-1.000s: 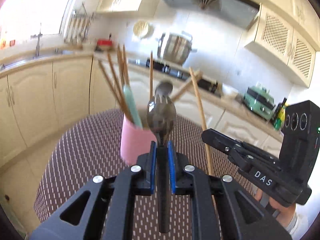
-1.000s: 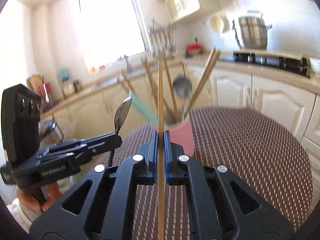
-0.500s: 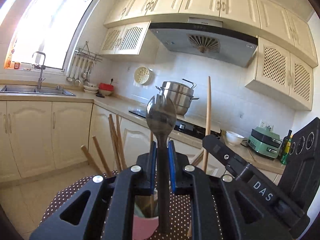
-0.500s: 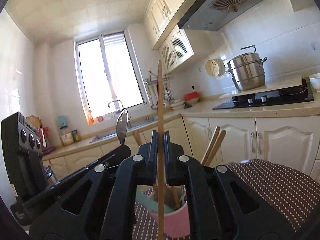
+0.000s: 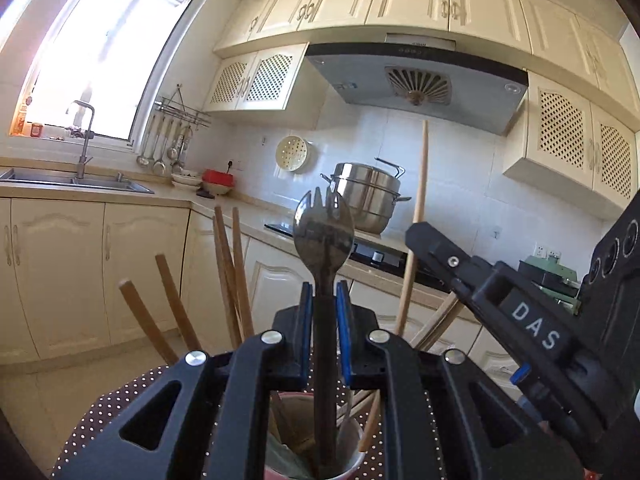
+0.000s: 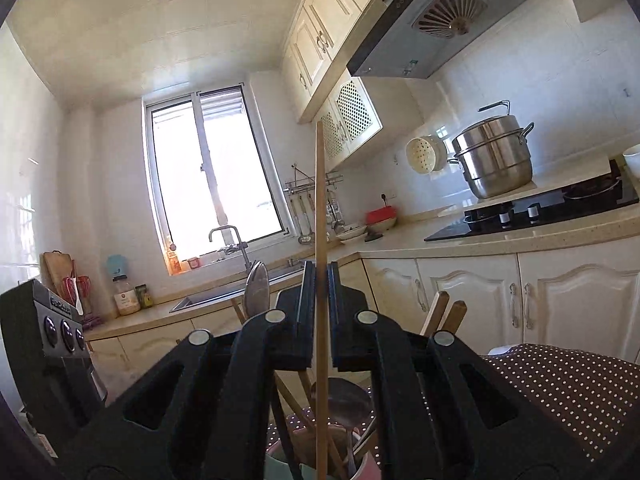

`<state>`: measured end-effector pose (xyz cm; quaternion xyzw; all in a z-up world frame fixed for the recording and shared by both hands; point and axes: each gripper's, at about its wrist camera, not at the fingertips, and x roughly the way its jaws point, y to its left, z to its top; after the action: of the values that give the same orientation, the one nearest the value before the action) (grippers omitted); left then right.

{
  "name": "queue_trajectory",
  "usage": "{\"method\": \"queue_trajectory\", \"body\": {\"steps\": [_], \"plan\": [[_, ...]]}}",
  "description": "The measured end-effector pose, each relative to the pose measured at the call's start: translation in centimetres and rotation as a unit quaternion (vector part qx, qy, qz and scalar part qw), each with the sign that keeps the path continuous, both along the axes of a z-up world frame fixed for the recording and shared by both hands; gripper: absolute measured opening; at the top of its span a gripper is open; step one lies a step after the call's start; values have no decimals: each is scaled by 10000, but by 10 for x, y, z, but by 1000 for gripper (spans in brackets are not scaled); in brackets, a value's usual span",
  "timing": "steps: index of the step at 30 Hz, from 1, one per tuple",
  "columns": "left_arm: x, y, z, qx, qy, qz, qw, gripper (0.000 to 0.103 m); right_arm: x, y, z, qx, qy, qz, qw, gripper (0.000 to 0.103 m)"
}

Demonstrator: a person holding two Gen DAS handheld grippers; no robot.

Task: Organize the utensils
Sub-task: 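Lift the black spoon and the chopstick over the pink cup, then open both grippers to drop the spoon and chopstick into the cup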

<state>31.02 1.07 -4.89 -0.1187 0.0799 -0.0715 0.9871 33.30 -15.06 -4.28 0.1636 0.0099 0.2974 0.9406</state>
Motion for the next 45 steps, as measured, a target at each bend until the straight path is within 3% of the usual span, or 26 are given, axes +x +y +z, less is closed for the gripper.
{"method": "queue_trajectory", "body": {"steps": [7, 11, 15, 19, 23, 34, 40, 45], "plan": [[-2, -6, -1, 139, 1, 99, 9999, 15, -1, 4, -13, -185, 14, 5, 9998, 7], [-1, -5, 0, 69, 128, 55, 9999, 26, -2, -1, -16, -160, 95, -26, 9998, 7], [-4, 1, 1, -53, 172, 178, 9997, 44, -4, -5, -16, -156, 143, -57, 9998, 6], [-9, 5, 4, -189, 231, 130, 9995, 45, -9, -5, -15, -225, 150, -42, 9996, 6], [-20, 6, 11, -66, 147, 231, 9996, 57, -17, -5, -15, -321, 151, -46, 9994, 7], [-41, 18, 10, 380, 448, 636, 9962, 70, -35, 11, -24, -815, 262, -108, 9963, 7], [-54, 29, 8, 357, 619, 637, 9954, 71, -44, 15, -28, -960, 410, -183, 9944, 7], [-68, 36, 12, 400, 676, 623, 9950, 79, -55, 17, -28, -1051, 510, -330, 9926, 8]]}}
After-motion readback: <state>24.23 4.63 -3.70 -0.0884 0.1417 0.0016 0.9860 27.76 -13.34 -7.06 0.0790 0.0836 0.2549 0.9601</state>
